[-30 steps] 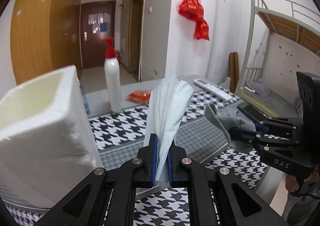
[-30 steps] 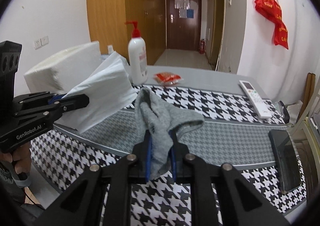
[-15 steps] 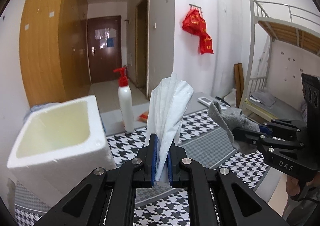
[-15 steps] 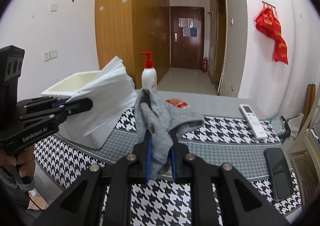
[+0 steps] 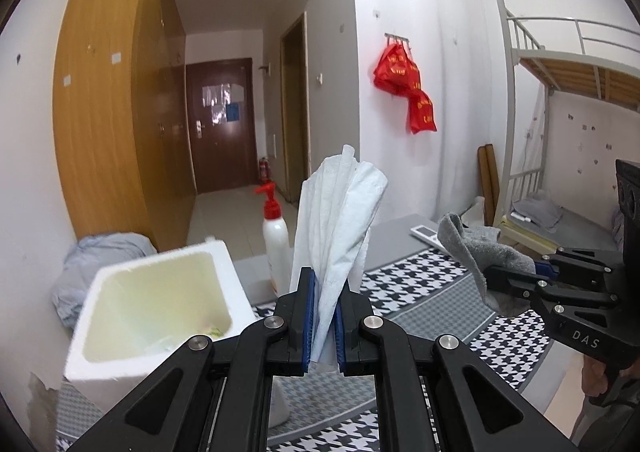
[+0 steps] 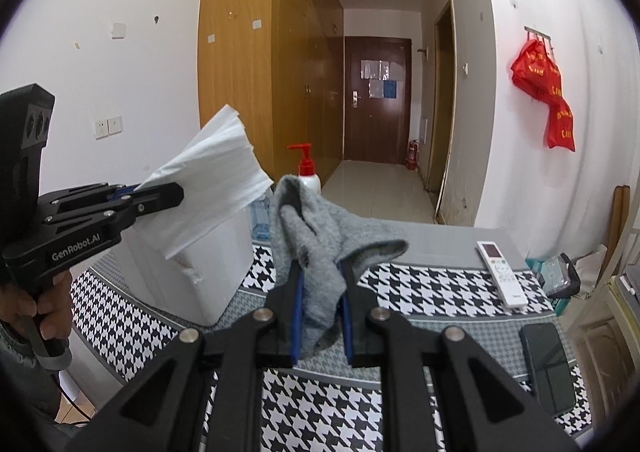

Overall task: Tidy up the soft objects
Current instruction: 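Carry the towel and sock over the foam box with both grippers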

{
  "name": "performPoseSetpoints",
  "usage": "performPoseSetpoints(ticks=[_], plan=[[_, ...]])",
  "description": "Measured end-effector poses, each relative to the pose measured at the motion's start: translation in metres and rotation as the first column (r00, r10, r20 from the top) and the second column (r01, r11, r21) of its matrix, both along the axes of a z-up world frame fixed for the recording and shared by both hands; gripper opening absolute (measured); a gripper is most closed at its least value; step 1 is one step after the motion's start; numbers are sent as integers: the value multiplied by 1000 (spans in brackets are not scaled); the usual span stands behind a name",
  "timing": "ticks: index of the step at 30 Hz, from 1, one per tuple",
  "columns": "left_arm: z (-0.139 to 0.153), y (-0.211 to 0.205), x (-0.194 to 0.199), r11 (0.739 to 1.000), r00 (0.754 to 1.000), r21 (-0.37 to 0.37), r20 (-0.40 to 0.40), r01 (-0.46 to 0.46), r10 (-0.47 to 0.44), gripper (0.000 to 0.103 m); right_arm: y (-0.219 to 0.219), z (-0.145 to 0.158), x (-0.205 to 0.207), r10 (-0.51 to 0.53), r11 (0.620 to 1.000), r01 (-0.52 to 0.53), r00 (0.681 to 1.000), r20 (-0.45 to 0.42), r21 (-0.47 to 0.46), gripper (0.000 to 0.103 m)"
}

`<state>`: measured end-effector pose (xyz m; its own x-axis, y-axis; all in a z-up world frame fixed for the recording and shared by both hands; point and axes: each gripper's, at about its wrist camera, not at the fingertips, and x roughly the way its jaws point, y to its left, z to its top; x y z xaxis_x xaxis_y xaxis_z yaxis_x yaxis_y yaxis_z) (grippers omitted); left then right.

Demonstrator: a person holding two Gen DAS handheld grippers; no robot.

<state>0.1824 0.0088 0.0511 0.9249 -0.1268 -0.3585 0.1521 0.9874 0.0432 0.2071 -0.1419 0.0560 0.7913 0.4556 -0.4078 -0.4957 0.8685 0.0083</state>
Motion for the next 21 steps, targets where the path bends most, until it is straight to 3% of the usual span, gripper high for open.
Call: performPoseSetpoints(ticks=[21], plan=[[25, 39, -18, 991, 989, 27, 74, -133, 130, 10, 39, 20, 2, 113, 993, -115, 992, 65, 33, 19]])
